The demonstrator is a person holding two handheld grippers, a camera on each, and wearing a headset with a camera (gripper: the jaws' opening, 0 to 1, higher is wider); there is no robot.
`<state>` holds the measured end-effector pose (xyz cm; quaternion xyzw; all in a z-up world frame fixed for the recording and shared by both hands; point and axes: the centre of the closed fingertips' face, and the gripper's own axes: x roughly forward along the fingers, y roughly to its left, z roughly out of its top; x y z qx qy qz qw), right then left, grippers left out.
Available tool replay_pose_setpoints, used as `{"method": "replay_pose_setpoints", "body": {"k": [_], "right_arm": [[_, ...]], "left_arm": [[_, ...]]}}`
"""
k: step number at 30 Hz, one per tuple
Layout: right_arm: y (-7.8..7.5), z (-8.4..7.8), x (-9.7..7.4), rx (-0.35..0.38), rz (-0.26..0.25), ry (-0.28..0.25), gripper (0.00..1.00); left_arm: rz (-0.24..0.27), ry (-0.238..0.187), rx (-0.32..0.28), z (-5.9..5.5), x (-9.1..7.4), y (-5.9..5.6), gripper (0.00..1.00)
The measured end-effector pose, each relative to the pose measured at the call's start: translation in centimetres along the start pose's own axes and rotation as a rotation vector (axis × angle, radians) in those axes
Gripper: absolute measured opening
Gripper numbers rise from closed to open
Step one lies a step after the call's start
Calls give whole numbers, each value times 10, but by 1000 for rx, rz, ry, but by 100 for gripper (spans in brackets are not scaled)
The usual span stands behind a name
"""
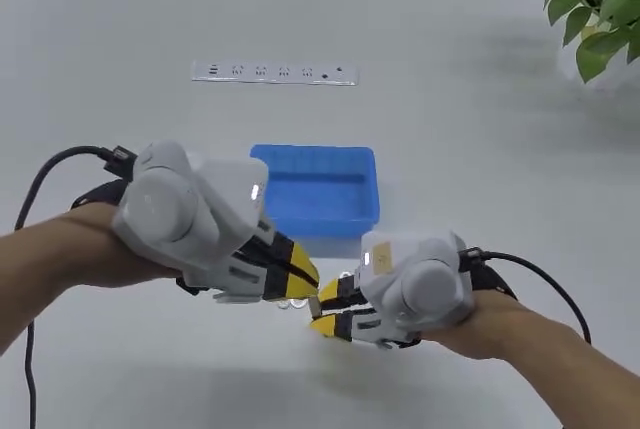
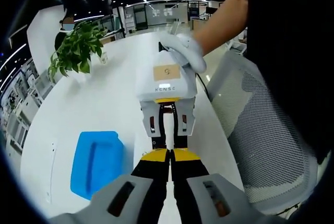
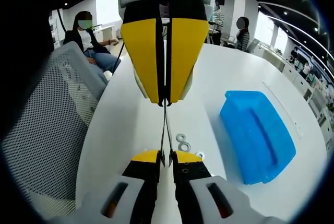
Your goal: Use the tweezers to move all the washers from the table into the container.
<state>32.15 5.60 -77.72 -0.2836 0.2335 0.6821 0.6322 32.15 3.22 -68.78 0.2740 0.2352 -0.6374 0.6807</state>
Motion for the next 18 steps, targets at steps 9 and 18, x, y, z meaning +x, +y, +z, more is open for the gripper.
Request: {"method": "replay_pose_setpoints", "body": {"k": [9,18], "right_arm": [[0,-2,-3,13,-5,-10,11],[0,-3,-3,23,-6,-18,11]], "left_arm": [[-14,-51,4,9,8,-1,5],[-20,-73,-15,6,13,-1,5]]}}
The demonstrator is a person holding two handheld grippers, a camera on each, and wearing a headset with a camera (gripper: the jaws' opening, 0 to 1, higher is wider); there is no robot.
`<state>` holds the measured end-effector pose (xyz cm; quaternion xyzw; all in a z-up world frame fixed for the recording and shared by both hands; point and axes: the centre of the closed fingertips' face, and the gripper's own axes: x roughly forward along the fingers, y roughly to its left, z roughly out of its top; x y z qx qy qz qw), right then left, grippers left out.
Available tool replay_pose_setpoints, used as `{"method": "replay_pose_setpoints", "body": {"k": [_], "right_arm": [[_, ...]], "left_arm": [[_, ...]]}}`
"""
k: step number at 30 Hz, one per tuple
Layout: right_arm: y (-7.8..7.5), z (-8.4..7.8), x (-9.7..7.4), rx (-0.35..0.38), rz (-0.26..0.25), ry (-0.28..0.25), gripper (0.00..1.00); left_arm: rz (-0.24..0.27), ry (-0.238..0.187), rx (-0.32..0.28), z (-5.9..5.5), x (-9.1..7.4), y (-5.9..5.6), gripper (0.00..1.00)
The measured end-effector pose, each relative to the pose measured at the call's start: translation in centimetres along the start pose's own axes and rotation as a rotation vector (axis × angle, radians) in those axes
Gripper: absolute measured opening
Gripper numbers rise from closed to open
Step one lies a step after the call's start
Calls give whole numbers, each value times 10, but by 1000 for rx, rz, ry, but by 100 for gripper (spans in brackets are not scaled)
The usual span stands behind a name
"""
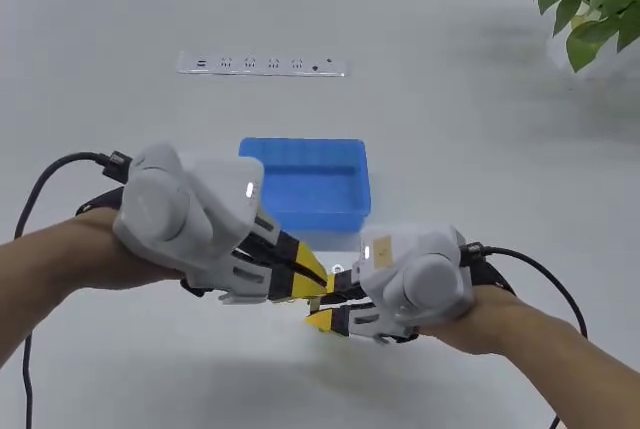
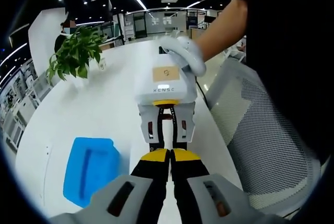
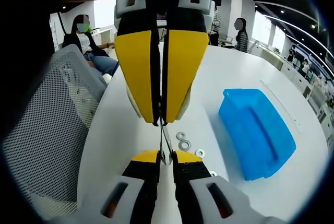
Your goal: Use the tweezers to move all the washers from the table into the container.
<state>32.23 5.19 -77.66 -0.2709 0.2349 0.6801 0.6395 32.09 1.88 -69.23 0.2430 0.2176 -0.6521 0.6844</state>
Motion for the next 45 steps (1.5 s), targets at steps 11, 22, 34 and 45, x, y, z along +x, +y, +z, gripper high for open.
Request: {"method": "replay_pose_setpoints", "body": {"k": [11,22,34,45], "right_arm": [[-1,-1,0,1,-3,-3,11],[0,-1,0,-2,1,-1,11],[1,1,-1,2,3,-3,12],[-6,4,-5,7,-17,-17,13]], "left_arm": [[-2,-13,-23,-3,1,1,4],[0,0,-30,-3,0,0,4],[-5,20,-22,-5,-3,-1,4],[-6,27,-1,-4,-7,3,4]]}}
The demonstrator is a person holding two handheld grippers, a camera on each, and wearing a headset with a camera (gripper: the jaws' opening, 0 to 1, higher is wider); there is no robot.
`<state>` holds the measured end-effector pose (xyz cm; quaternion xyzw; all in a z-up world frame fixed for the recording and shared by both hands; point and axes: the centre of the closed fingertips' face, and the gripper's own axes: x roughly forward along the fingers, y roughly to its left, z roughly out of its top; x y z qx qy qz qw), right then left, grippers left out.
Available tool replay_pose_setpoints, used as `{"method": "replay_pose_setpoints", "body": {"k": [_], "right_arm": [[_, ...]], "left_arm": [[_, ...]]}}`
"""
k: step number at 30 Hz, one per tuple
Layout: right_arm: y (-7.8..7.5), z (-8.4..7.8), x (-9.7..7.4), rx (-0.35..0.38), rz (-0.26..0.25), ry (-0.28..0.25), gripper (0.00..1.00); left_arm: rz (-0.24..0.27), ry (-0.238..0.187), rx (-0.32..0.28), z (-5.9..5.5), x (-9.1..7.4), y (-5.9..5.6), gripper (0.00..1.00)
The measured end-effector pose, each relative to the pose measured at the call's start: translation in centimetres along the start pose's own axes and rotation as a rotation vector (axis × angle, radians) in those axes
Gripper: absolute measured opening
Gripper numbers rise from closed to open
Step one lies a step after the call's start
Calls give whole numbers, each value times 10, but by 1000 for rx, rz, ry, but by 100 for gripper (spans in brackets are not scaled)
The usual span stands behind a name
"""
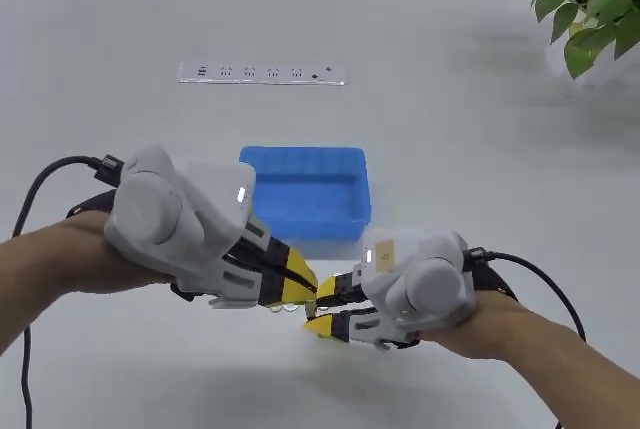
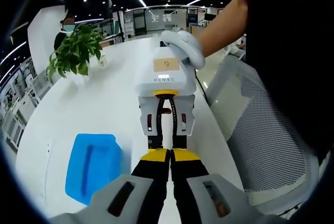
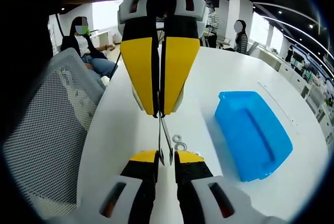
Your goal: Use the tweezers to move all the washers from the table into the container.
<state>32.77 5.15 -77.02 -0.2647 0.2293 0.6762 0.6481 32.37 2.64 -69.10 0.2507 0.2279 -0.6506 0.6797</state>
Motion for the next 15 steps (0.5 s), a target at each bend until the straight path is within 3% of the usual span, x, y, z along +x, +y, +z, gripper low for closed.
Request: {"method": "replay_pose_setpoints", "body": {"k": [15], "right_arm": [[-10,-7,-13,27,-42,3,19]], "left_arm": [[2,-6,15,6,2,9,4]]}}
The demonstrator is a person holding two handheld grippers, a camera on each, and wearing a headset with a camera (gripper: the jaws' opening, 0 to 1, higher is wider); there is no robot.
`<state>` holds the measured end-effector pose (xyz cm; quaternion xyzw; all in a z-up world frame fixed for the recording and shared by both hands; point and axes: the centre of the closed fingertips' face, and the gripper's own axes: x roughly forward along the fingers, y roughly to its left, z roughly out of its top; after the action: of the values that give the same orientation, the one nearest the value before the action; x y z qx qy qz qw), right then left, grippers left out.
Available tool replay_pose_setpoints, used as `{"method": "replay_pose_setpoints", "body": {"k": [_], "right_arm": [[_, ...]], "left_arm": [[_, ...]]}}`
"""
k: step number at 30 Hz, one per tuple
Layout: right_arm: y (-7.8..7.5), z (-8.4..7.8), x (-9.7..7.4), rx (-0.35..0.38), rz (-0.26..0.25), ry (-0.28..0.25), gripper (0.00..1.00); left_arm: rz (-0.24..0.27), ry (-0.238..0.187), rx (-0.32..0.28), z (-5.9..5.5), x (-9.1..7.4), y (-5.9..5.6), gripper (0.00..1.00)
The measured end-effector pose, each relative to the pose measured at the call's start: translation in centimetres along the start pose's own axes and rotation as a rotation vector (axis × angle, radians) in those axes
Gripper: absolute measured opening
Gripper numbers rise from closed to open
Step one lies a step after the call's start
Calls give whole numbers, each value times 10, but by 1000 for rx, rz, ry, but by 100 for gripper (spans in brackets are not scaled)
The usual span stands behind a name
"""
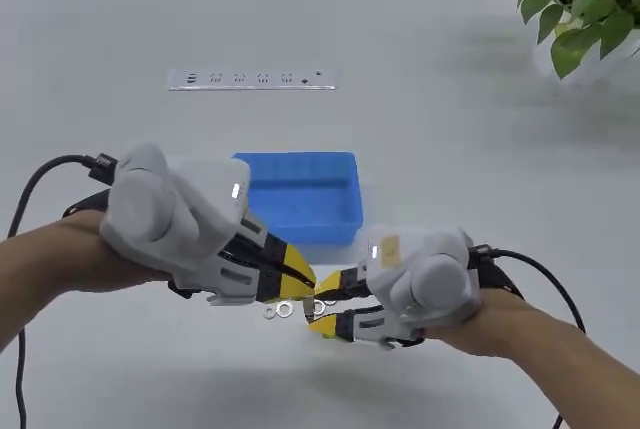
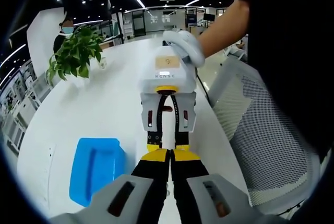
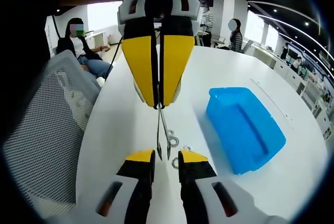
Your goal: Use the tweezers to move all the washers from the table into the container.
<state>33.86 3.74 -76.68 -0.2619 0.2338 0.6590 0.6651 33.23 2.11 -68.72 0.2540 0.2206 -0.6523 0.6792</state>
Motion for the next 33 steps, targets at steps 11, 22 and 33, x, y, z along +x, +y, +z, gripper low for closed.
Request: {"method": "replay_pose_setpoints", "body": {"k": [11,22,33], "right_arm": [[-7,-12,-15,60,-43,1,27],[-10,-19,-22,83,-65,3,28],[-10,-20,-21,86,-69,3,27]], "left_arm": [[6,-4,7,3,0,7,4],[7,0,6,0,1,10,4],[-3,-2,3,-2,6,13,4]]}}
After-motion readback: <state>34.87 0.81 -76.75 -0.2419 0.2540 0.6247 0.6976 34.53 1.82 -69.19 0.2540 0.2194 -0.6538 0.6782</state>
